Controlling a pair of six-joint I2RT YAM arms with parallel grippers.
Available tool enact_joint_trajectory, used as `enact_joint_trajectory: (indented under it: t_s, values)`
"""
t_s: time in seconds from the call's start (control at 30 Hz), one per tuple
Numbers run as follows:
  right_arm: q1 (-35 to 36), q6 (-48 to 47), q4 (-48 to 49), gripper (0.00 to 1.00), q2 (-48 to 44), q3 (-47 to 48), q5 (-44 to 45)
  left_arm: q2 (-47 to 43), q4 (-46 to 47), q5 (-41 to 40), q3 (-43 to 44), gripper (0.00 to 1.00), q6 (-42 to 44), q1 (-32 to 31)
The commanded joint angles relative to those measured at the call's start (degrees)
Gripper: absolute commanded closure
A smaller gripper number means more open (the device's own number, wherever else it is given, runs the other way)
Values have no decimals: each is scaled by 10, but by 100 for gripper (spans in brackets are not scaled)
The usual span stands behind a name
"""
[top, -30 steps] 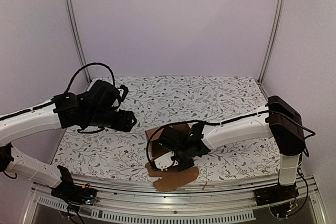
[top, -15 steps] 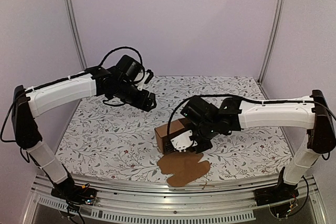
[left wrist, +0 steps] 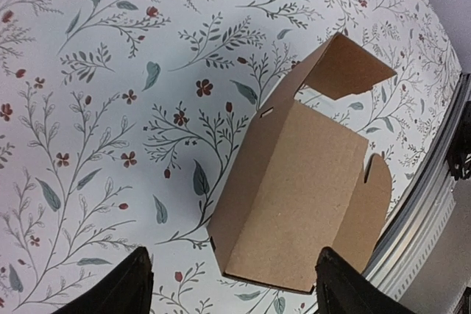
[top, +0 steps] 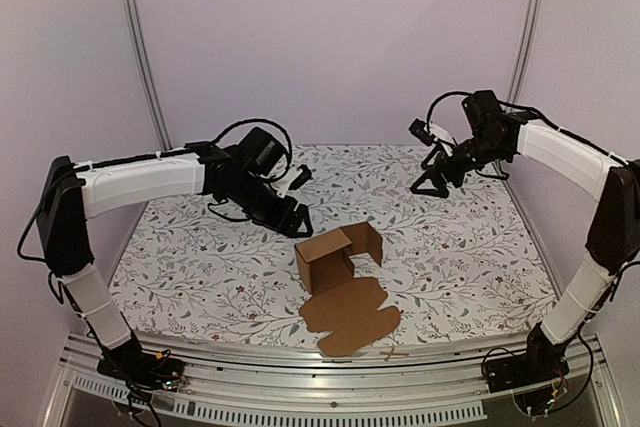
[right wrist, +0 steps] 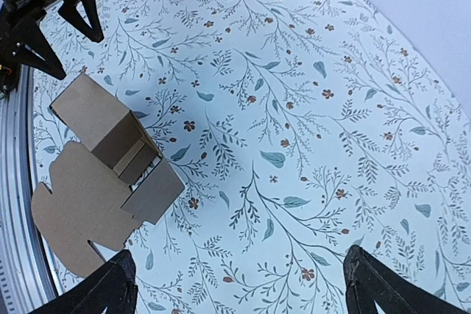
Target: Fold the paper box
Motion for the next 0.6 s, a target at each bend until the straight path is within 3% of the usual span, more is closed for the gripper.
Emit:
enact_joint_trajectory:
  t_s: [0.0,0.07,0.17,0.57]
  values:
    - [7,-39,-77,9,117,59,-70,7,5,14,-34,26,-10,-5]
    - [10,-34,-68,19,166,79,-40,7,11,10,-43,29,-15,-4]
    - [28,-19,-66,24,217,97,-2,11,26,16,-51,31,-24,-3]
    - [115,-89,-40,24,228,48,30,35,43,59,-51,32,-35,-6]
